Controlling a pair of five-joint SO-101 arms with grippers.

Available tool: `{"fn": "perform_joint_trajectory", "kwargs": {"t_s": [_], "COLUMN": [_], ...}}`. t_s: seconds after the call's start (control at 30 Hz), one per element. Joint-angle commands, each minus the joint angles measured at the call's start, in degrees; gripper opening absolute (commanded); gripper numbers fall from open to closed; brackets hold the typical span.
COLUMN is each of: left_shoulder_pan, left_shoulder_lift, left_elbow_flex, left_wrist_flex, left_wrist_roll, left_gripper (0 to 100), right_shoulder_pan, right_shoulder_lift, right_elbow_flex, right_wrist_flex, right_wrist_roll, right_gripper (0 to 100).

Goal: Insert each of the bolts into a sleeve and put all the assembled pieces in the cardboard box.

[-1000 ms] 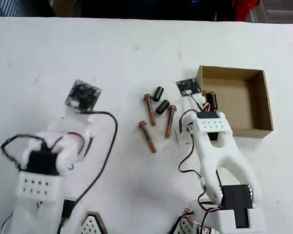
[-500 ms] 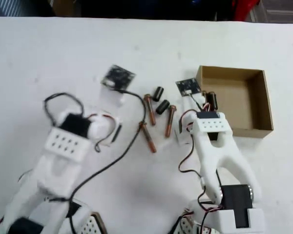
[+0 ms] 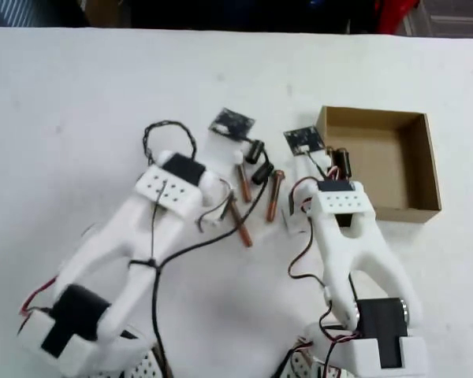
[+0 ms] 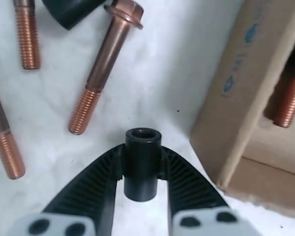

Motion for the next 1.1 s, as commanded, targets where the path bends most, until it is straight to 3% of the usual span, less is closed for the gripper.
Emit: {"fn": "perform_joint_trajectory", "kwargs": {"t_s": [0.0, 0.17, 0.4, 0.77, 1.07], "left_shoulder_pan": [0.84, 2.95, 3.74, 5.49, 7.52], "left_shoulder_lift": [3.03, 6.55, 10.59, 11.47, 11.56], "left_elbow_flex": [-6.15, -7.91, -8.00, -7.74, -7.74], "left_wrist_flex": [-0.53, -0.62, -0.62, -9.58, -11.16], "left_wrist_roll": [9.32, 13.89, 27.43, 37.19, 40.97], "left_gripper": [2, 2, 2, 2, 6], "right_shoulder_pan": [0.22, 0.22, 0.22, 0.22, 0.40], "right_shoulder_lift": [-0.40, -0.48, -0.48, -0.66, -0.75], "right_elbow_flex": [-0.35, -0.26, -0.26, -0.26, -0.26], "right_wrist_flex": [-0.66, -0.66, -0.66, -0.66, -0.57], "right_wrist_roll": [-0.44, -0.44, -0.35, -0.26, -0.09], "right_gripper": [1.6, 1.6, 1.6, 1.6, 1.6]}}
